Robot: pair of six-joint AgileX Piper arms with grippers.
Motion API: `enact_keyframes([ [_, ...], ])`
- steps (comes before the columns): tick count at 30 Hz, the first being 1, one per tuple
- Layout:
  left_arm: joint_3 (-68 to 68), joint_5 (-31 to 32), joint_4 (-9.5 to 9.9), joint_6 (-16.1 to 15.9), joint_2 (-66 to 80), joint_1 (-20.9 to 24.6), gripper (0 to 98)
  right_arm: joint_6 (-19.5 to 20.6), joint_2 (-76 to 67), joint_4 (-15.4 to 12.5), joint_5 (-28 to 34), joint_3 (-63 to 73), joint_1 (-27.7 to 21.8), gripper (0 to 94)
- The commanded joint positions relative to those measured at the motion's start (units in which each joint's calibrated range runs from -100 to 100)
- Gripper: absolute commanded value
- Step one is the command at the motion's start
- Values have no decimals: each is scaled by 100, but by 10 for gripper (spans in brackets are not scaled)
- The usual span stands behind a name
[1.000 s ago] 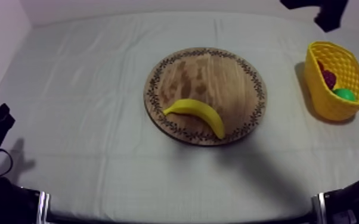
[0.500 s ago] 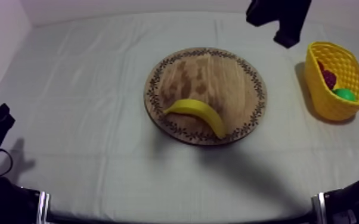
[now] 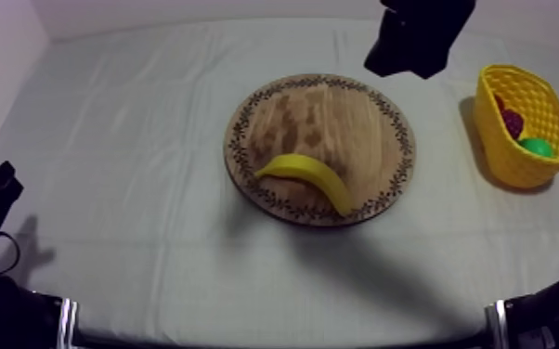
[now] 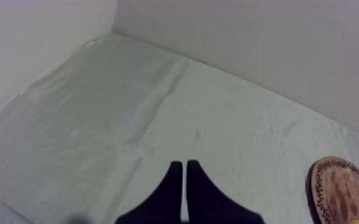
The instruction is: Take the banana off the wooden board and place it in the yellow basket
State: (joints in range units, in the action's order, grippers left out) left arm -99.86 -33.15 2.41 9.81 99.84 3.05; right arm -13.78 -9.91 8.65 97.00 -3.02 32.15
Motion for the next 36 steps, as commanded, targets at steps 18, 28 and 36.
enact_keyframes([
  [18, -3, 1, 1, -1, -2, 2, 1, 333, 818, -38, -743, -844, 79, 694],
  [28, -3, 1, 1, -1, -2, 2, 1, 492, 1805, -99, -1474, -1208, 219, 697],
  [36, -3, 1, 1, -1, -2, 2, 1, 611, 2673, -166, -1922, -1117, 247, 690],
])
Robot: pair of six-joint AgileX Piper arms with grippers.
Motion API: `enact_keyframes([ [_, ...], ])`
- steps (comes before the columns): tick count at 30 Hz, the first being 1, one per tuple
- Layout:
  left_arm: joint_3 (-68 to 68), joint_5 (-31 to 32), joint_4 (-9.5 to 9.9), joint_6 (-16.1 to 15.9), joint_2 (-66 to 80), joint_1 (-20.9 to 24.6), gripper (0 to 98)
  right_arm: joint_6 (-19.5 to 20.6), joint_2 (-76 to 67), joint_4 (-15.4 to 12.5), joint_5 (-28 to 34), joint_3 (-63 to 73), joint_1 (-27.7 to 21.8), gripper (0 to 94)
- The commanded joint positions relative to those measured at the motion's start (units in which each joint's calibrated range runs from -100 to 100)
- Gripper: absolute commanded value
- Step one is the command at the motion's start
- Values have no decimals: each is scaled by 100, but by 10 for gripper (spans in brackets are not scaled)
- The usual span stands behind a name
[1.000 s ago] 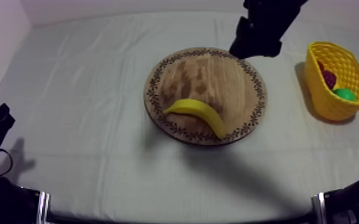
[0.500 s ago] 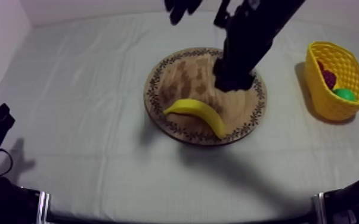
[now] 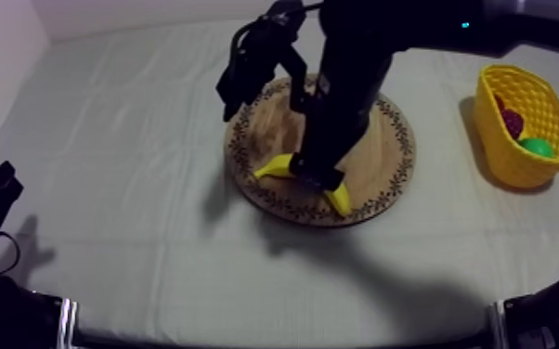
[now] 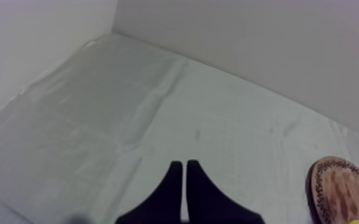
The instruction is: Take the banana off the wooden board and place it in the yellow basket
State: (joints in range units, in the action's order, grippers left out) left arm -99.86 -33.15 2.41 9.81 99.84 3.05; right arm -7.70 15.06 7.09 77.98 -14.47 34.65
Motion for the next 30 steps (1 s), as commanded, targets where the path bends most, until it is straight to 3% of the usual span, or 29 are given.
enact_keyframes([
  [1, -3, 1, 1, -1, -2, 2, 1, 14, 285, -16, -62, 62, -11, 688],
  [16, -3, 1, 1, -1, -2, 2, 1, 134, 1531, 37, -548, 540, -160, 653],
  [22, -3, 1, 1, -1, -2, 2, 1, 163, 1731, 32, -584, 605, -158, 548],
  [30, -3, 1, 1, -1, -2, 2, 1, 204, 1841, 27, -646, 560, -167, 298],
])
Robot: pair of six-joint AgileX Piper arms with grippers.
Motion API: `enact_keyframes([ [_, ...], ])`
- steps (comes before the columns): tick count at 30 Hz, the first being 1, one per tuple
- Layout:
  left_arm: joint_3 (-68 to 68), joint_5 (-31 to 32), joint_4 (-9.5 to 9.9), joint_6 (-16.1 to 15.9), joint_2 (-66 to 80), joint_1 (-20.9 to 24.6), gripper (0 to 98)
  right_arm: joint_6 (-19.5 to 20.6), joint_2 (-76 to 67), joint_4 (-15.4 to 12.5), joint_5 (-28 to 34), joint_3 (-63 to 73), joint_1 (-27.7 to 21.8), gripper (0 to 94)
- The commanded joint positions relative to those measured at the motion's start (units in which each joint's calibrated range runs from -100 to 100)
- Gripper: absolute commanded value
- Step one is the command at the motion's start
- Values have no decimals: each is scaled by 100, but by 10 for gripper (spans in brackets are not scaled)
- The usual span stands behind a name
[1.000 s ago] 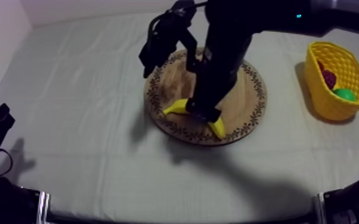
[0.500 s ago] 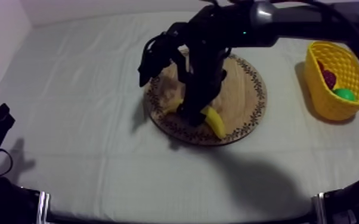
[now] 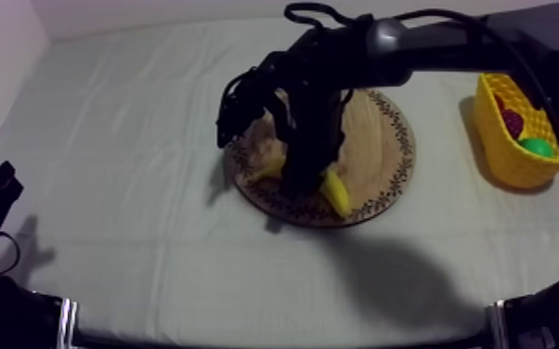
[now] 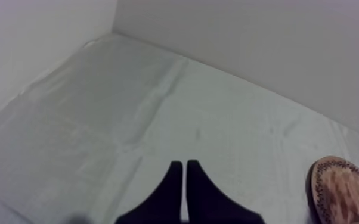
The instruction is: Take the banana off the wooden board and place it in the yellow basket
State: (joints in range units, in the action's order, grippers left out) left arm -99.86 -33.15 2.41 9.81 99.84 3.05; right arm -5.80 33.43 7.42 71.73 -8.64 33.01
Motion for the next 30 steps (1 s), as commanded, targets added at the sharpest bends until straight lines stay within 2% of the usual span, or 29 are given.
enact_keyframes([
  [1, -3, 1, 1, -1, -2, 2, 1, 24, 9, 0, -37, -45, 0, 270],
  [4, -3, 1, 1, -1, -2, 2, 1, 53, 15, 18, -87, -109, 16, 210],
  [8, -3, 1, 1, -1, -2, 2, 1, 81, -8, 29, -115, -151, 38, 182],
  [16, -3, 1, 1, -1, -2, 2, 1, 103, -341, 32, -42, -45, 88, 177],
  [30, -3, 1, 1, -1, -2, 2, 1, -73, -1660, 49, 621, 340, 97, 181],
])
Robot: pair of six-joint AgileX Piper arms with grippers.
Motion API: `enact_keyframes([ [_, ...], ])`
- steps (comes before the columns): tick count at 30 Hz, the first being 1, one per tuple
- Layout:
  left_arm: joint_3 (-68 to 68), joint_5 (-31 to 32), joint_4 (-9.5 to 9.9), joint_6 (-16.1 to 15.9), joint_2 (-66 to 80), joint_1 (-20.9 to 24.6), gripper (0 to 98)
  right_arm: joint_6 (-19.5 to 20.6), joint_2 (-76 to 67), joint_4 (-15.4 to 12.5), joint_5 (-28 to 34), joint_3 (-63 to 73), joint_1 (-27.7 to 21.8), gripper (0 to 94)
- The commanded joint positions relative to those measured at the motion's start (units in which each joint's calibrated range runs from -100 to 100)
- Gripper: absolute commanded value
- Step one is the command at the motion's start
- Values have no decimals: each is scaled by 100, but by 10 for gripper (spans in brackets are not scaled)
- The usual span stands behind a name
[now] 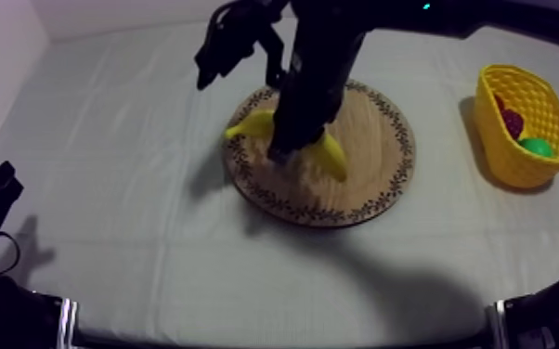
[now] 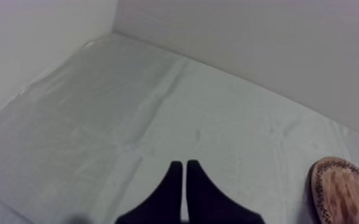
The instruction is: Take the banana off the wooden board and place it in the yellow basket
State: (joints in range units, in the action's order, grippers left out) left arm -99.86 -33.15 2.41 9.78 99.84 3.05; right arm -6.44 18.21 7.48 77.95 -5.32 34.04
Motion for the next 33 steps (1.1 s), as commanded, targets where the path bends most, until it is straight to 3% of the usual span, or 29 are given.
enact_keyframes([
  [1, -3, 1, 1, 1, -2, 2, 1, -18, -225, 59, 39, 16, -19, 182],
  [8, -3, 1, 1, 1, -2, 2, 1, -39, -781, 166, 238, 17, -104, 193],
  [33, -3, 1, 1, 1, -2, 2, 1, -101, -1642, 57, 637, -152, -296, 203],
])
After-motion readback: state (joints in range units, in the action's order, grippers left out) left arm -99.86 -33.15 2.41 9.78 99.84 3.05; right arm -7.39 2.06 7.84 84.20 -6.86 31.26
